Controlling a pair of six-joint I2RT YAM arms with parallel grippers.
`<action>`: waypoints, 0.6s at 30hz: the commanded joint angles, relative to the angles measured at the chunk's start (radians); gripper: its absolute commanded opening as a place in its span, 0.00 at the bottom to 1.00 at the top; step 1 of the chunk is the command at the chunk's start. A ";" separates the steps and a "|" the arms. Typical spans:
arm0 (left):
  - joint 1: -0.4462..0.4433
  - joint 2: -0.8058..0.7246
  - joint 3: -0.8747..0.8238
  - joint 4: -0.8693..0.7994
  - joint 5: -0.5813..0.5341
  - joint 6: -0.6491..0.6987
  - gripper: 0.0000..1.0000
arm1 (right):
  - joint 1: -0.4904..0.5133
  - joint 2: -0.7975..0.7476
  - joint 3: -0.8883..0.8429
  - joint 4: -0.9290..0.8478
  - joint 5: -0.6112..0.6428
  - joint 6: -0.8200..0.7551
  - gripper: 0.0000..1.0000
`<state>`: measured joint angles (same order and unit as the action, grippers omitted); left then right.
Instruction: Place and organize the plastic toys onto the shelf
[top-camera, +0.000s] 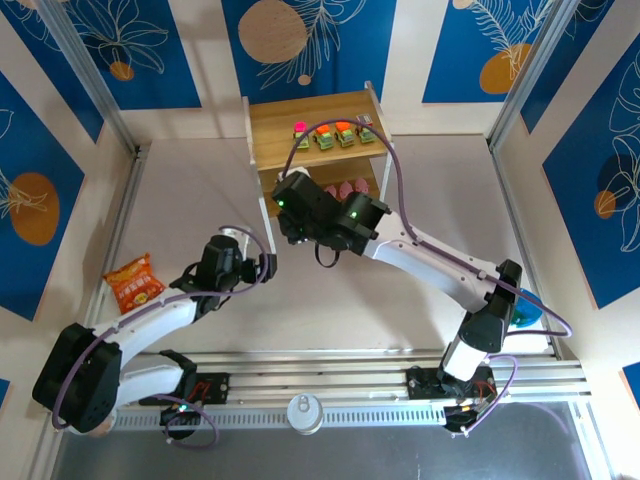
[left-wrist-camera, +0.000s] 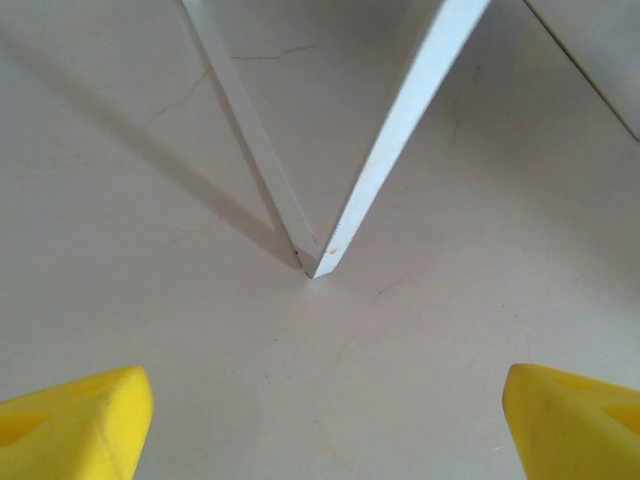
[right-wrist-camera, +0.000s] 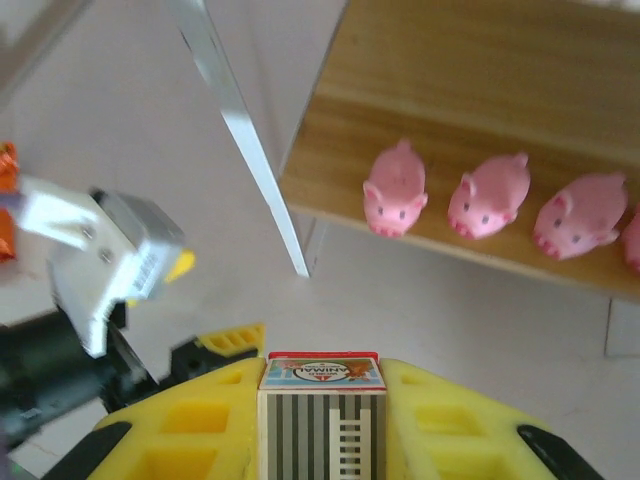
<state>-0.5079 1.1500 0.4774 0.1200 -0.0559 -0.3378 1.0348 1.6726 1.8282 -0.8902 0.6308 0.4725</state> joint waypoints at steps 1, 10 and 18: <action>-0.022 -0.003 0.012 0.023 -0.001 0.032 0.90 | 0.005 0.022 0.116 -0.053 0.035 -0.061 0.24; -0.052 -0.006 0.018 0.026 -0.016 0.052 0.90 | -0.011 0.159 0.416 -0.135 0.046 -0.132 0.24; -0.058 0.014 0.024 0.033 -0.011 0.053 0.90 | -0.034 0.298 0.703 -0.198 0.036 -0.178 0.24</action>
<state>-0.5552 1.1542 0.4793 0.1291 -0.0601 -0.3042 1.0142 1.9419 2.4409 -1.0492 0.6628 0.3328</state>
